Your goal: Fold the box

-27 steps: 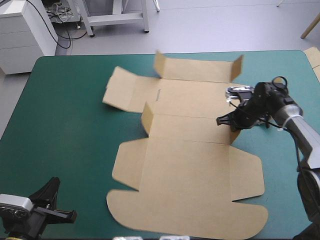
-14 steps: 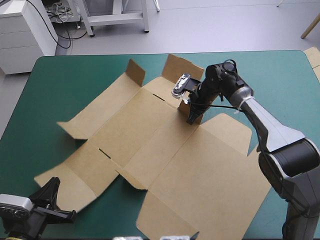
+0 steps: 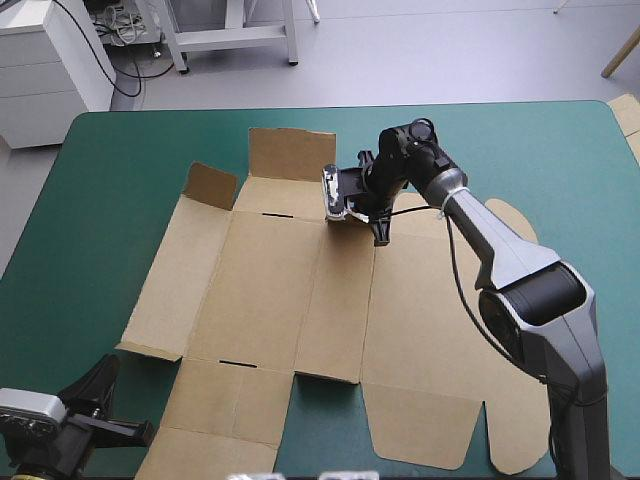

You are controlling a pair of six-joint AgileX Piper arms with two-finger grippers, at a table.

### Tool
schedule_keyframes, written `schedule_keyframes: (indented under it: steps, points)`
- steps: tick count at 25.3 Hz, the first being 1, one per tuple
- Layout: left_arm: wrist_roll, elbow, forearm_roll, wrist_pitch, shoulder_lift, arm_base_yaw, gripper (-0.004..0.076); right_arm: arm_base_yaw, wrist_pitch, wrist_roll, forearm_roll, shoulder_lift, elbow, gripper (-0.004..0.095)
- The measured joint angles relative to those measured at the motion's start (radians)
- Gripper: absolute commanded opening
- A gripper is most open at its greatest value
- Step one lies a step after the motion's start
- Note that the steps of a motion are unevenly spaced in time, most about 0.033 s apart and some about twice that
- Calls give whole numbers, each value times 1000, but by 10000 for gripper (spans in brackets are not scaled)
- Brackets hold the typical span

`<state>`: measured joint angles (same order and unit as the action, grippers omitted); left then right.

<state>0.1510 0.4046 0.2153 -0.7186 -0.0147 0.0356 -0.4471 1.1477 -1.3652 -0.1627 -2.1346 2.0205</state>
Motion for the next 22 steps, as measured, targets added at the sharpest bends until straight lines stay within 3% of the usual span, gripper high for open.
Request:
schedule_keyframes:
  steps: [13,22]
  points:
    - [0,0,0,0,0,0,-8,-71,-69,-122,77,-34,3,-22]
    - [0,0,0,0,0,0,-8,-54,-43,-173,71,-18,3,-22]
